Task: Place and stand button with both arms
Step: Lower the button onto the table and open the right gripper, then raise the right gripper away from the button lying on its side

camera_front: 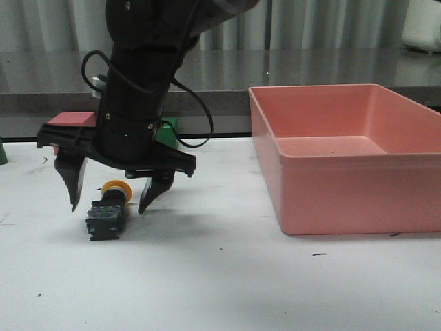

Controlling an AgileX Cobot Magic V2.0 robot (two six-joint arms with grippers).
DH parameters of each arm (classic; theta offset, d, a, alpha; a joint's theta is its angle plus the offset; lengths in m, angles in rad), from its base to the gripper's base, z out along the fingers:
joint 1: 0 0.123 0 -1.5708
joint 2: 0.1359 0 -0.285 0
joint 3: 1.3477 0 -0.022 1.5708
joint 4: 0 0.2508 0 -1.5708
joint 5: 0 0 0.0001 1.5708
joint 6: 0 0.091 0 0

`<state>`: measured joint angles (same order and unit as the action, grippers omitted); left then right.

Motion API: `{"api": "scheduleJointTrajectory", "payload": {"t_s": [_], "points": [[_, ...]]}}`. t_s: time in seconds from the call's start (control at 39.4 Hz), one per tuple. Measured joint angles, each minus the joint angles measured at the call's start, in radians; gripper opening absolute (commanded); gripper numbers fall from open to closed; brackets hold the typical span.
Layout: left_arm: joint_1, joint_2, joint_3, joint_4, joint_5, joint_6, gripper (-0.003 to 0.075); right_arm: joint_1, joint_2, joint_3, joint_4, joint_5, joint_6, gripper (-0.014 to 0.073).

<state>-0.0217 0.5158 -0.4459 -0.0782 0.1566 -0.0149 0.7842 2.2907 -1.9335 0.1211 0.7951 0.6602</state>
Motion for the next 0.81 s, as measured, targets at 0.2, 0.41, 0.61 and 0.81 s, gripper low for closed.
{"api": "scheduleJointTrajectory", "payload": {"t_s": [0.2,0.41,0.61,0.81], "points": [[0.000,0.000,0.000,0.000,0.000,0.000,0.0672,0.000,-0.106,0.000,0.000,-0.003,-0.091,0.0150],[0.000,0.000,0.000,0.000,0.000,0.000,0.0672,-0.004,-0.197,-0.002,-0.002,0.019,-0.191,-0.0061],[0.000,0.000,0.000,0.000,0.000,0.000,0.0672,-0.062,-0.287,-0.002,-0.002,0.116,-0.289,-0.0060],[0.000,0.000,0.000,0.000,0.000,0.000,0.0672,-0.232,-0.404,0.022,-0.002,0.258,-0.397,-0.0060]]}}
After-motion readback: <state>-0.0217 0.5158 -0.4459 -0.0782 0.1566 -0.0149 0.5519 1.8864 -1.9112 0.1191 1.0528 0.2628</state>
